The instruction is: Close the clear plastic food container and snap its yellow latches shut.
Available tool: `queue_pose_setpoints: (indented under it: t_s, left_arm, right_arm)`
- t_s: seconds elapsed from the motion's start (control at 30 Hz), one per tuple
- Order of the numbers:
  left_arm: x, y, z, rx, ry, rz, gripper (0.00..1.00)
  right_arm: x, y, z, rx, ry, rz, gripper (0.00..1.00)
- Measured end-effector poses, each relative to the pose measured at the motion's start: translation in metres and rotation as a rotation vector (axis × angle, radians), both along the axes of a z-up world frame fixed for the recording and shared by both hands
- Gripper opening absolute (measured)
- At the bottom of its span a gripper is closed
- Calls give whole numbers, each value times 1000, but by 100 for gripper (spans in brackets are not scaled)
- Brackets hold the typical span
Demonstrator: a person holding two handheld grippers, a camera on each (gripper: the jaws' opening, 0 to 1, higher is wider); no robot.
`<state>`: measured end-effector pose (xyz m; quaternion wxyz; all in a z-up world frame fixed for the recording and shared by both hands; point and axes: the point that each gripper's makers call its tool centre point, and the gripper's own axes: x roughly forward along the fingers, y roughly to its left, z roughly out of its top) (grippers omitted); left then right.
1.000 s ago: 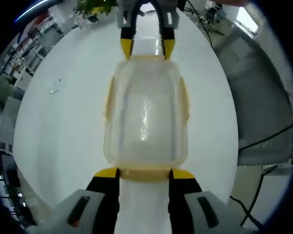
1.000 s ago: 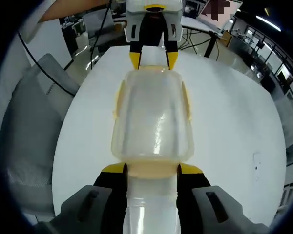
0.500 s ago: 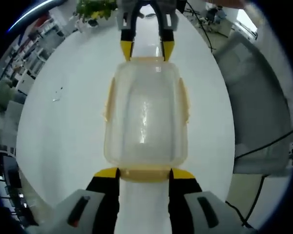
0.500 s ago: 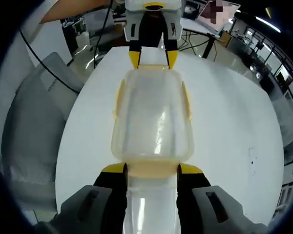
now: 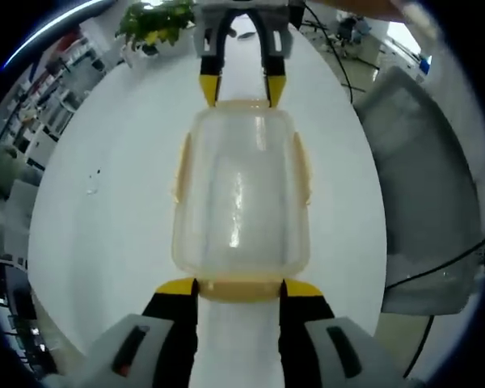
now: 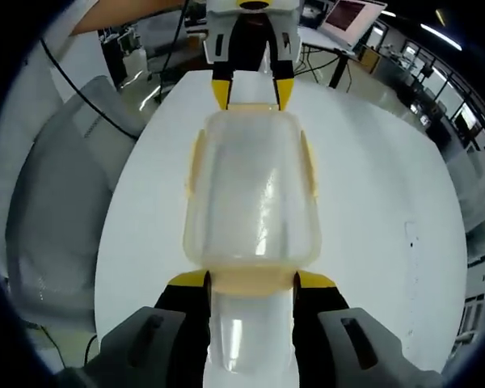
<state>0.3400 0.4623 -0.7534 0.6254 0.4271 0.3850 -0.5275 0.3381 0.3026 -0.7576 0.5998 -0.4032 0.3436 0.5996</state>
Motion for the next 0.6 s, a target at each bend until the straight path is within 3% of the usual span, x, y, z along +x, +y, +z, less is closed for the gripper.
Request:
queue_pose_setpoints:
  t_s: [0.6]
  left_arm:
    - [6, -65, -5, -22, 24, -11, 33]
  right_arm:
    - [5, -66, 0, -25, 8, -16, 36]
